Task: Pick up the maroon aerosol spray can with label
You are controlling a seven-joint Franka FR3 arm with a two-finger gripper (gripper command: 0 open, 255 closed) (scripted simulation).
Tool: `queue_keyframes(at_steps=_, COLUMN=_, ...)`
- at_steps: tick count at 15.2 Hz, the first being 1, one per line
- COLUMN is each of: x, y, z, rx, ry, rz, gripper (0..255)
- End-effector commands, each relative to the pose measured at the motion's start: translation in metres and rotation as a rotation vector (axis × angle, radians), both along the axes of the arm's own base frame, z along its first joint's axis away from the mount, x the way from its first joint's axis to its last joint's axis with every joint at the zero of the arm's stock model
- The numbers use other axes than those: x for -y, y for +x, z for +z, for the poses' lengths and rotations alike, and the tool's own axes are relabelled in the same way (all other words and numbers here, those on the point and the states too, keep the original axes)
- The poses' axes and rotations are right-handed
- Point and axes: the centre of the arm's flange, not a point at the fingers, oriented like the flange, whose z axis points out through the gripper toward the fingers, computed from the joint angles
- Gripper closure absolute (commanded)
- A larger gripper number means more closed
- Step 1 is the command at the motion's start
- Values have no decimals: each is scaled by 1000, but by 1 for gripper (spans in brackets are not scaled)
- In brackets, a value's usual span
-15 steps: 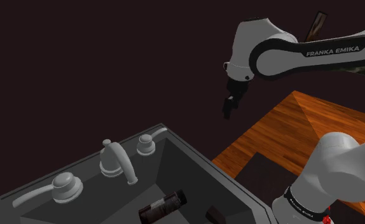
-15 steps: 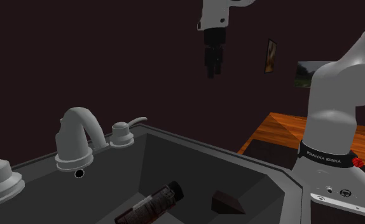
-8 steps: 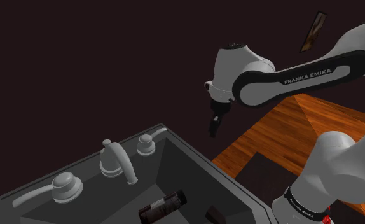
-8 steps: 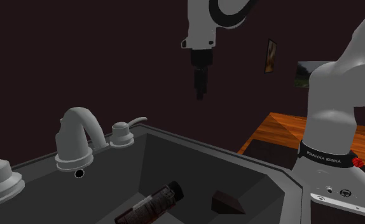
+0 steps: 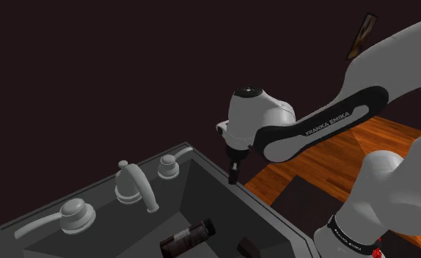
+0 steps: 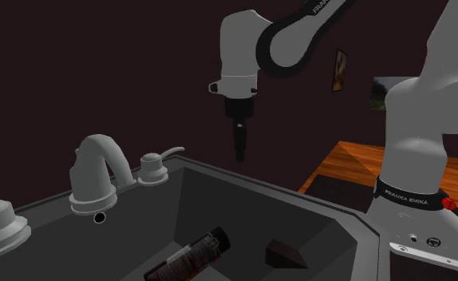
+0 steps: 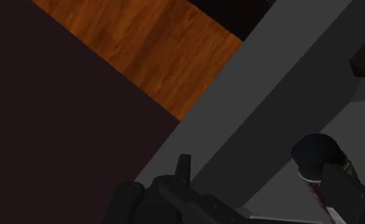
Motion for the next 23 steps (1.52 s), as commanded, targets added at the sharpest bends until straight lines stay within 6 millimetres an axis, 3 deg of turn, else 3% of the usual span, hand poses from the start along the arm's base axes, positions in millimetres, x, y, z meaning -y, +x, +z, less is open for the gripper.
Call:
queue_keyframes(at_steps=1, x=-18, y=0, z=-18, rx=2, ry=-2, rz=60, gripper=0)
queue_keyframes(at_steps=14, x=-118, y=-31, z=-150, rx=4, ry=-25, rz=429, gripper=0)
queue_keyframes(at_steps=23, x=-118, y=-31, z=-190, rx=4, ry=-25, rz=429, gripper=0)
